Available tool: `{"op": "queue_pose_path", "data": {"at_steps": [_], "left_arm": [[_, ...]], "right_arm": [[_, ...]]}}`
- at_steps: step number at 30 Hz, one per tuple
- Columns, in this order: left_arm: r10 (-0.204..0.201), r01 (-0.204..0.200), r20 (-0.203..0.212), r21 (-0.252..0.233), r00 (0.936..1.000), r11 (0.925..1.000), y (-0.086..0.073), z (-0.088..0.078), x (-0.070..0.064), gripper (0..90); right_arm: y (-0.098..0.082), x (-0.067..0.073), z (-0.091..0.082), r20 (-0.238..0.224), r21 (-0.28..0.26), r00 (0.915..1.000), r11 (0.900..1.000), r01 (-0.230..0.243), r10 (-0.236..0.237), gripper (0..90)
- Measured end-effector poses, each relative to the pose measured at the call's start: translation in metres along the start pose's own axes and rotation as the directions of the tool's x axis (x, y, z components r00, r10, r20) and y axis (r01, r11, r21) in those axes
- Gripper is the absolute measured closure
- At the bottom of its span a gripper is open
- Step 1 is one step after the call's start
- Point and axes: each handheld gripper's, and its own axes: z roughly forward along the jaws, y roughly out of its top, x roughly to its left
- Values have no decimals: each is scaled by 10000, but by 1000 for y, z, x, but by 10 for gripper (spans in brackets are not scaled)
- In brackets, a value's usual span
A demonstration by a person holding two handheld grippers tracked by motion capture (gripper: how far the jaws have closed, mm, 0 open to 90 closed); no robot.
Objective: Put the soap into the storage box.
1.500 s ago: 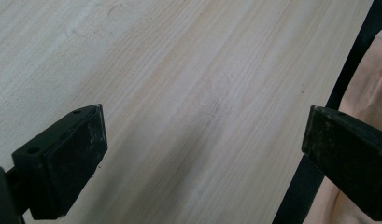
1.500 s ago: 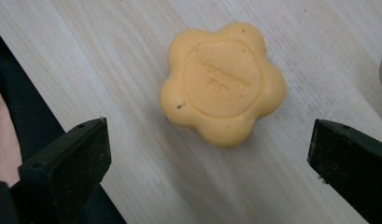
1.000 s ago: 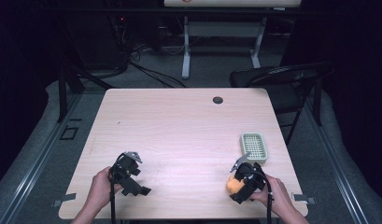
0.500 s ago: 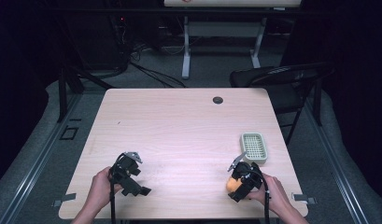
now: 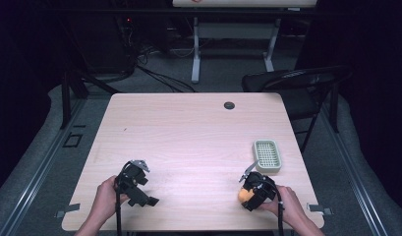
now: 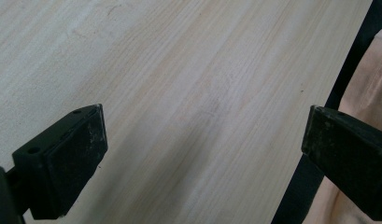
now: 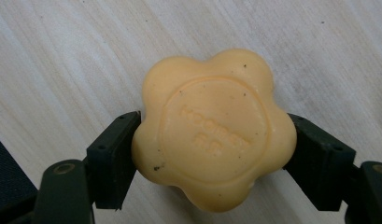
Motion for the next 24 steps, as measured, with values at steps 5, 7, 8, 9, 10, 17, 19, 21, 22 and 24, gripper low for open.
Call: {"op": "queue_pose_path", "data": {"at_steps": [5, 7, 8, 9, 10, 17, 19, 21, 22, 24], "left_arm": [[6, -6, 11, 17, 10000, 10000, 0, 0, 0, 4], [8, -8, 11, 11, 10000, 10000, 0, 0, 0, 4], [11, -11, 10, 14, 10000, 10000, 0, 0, 0, 4], [13, -13, 11, 9, 10000, 10000, 0, 0, 0, 5], [16, -16, 9, 11, 10000, 10000, 0, 0, 0, 4], [20, -20, -2, 21, 10000, 10000, 0, -1, 0, 4], [12, -12, 6, 13, 10000, 10000, 0, -1, 0, 4], [9, -9, 20, 15, 10000, 10000, 0, -1, 0, 4], [38, -39, 17, 31, 10000, 10000, 0, -1, 0, 4], [39, -39, 24, 27, 10000, 10000, 0, -1, 0, 4]], "right_arm": [[1, 3, 0, 129, -39, 9999, 10000, -19, 19, 246], [1, 3, -1, 258, 49, 9997, 10000, 48, -50, 247], [1, 3, -1, 304, 95, 9995, 9999, 60, -63, 248], [1, 3, -1, 300, 93, 9995, 9999, 50, -53, 248], [1, 3, -1, 229, 46, 9997, 10000, -18, 17, 248], [1, 3, -3, 90, -65, 9999, 9999, -107, 108, 250], [1, 3, -3, 128, -57, 9999, 9999, -94, 95, 250], [1, 3, -4, 65, -104, 9999, 9999, -106, 107, 251], [1, 3, -5, 75, -133, 9999, 9998, -119, 120, 251], [1, 2, -6, 115, -134, 9999, 9999, -104, 106, 251]]}}
